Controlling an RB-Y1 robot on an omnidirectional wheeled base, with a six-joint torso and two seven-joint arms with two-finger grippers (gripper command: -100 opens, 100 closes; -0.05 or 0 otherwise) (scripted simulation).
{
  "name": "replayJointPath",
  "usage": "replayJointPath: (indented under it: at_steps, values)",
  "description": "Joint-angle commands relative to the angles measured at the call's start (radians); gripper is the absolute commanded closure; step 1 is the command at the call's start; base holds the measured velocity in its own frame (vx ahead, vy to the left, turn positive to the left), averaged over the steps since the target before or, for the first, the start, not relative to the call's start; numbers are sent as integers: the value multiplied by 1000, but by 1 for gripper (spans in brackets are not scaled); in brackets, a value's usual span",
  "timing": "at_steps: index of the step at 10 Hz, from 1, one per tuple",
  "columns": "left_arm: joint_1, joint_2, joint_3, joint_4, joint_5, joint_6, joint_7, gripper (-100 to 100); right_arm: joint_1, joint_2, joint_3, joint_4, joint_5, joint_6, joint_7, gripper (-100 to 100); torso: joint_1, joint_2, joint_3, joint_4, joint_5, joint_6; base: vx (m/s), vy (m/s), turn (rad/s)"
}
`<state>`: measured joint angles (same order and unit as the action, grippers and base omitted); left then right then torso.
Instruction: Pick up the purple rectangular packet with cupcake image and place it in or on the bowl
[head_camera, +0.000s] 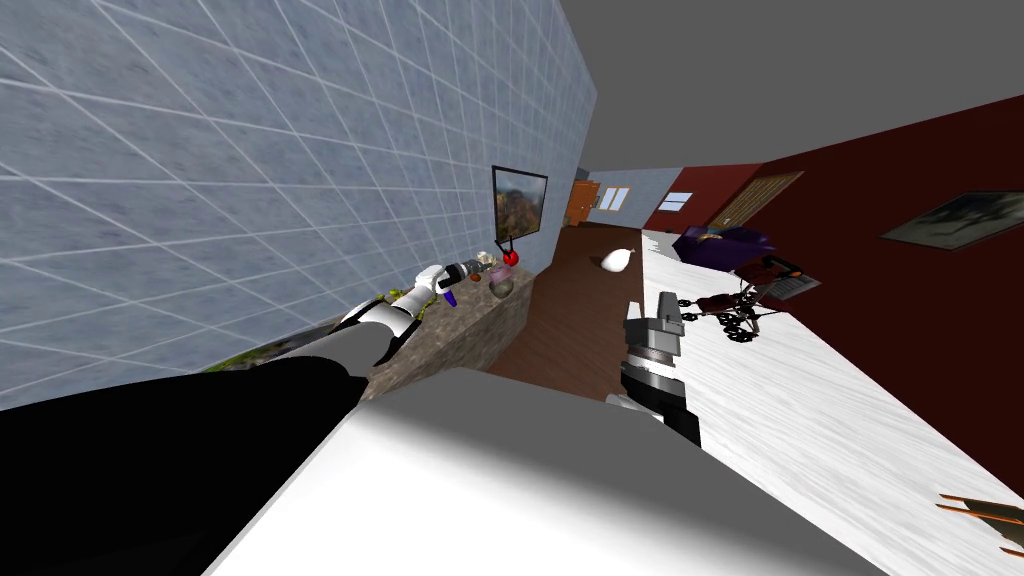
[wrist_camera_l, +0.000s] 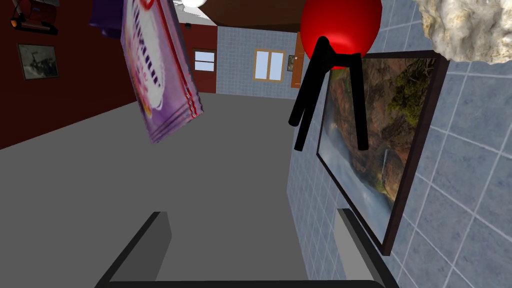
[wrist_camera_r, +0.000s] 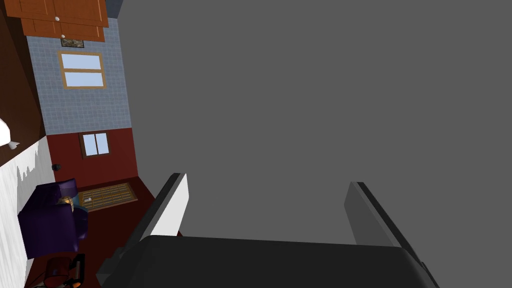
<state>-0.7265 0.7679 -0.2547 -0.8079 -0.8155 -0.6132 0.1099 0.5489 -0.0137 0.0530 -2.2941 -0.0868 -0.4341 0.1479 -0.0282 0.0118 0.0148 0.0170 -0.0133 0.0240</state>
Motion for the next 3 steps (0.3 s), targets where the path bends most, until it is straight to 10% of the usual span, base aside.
replayJointPath:
  at_steps: [1, 3]
  values:
    - [0, 0, 0, 0, 0, 0, 0, 0, 0, 0, 0, 0, 0, 0, 0, 0, 0, 0, 0, 0, 0, 0, 0, 0, 0]
    - [0, 0, 0, 0, 0, 0, 0, 0, 0, 0, 0, 0, 0, 0, 0, 0, 0, 0, 0, 0, 0, 0, 0, 0, 0]
